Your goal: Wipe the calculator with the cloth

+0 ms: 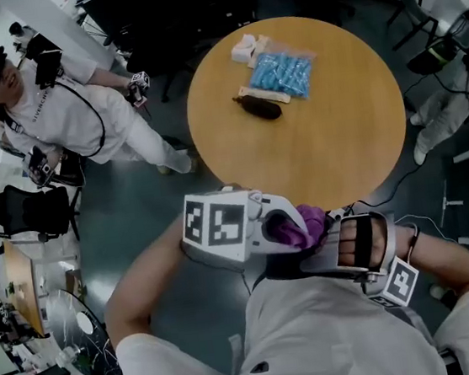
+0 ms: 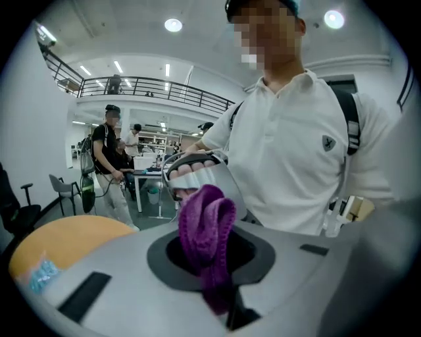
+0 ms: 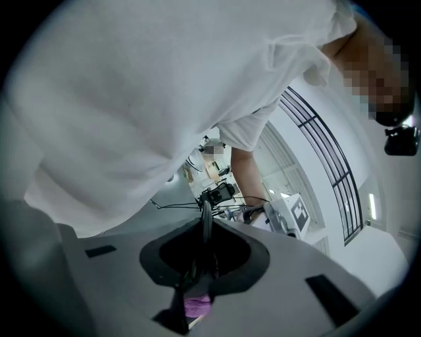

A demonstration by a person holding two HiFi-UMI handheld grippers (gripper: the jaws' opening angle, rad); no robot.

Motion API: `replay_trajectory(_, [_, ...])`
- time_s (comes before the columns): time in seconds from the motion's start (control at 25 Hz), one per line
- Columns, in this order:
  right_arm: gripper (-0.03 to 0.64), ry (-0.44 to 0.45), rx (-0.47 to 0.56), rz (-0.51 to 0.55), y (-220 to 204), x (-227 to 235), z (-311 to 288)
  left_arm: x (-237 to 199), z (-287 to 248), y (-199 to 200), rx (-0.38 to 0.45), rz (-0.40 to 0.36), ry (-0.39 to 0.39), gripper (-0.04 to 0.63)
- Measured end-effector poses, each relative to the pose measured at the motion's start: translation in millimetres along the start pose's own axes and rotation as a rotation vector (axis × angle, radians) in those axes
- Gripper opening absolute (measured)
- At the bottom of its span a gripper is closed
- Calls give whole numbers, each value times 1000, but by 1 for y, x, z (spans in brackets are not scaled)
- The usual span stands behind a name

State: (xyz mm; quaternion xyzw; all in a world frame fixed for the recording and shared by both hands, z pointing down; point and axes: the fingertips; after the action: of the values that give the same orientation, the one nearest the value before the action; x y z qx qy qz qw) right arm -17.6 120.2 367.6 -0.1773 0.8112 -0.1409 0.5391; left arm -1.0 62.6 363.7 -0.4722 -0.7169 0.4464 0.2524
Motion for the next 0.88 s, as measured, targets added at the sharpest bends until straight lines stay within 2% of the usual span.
replay_trajectory(0.12, [57, 11, 12, 27, 5, -5, 2, -5, -8, -17, -54, 17, -19, 51])
replay_trajectory(0.24, [57, 1, 37, -4, 9, 6, 5, -9, -17, -45, -106, 41, -24, 51])
replay_trajectory(0.44, [57, -13, 48, -18, 18, 14, 14, -14, -22, -76, -49, 130, 28, 51])
replay_trajectory(0.52, [57, -26, 45, 1, 21, 13, 17, -19, -23, -88, -39, 157, 55, 51])
replay_trajectory(0.6, [57, -43, 49, -22, 21, 17, 18, -26, -23, -105, -36, 188, 90, 51])
replay_trajectory(0.72, [57, -92, 58, -197, 9, 30, 21, -37, -17, -133, 13, 256, 195, 51])
replay_trajectory(0.88, [57, -229, 42, -566, -53, 48, 35, -50, 4, -141, 175, 323, 424, 51])
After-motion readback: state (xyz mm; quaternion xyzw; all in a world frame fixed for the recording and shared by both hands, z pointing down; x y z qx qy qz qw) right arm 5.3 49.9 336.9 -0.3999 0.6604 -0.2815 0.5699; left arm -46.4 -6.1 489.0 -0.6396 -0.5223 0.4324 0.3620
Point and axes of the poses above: the fingertips, and each gripper's own axes: z backward along the fingers, x to its right, y out of its top, and after that the axes turned 3 degrees about -z, right-handed
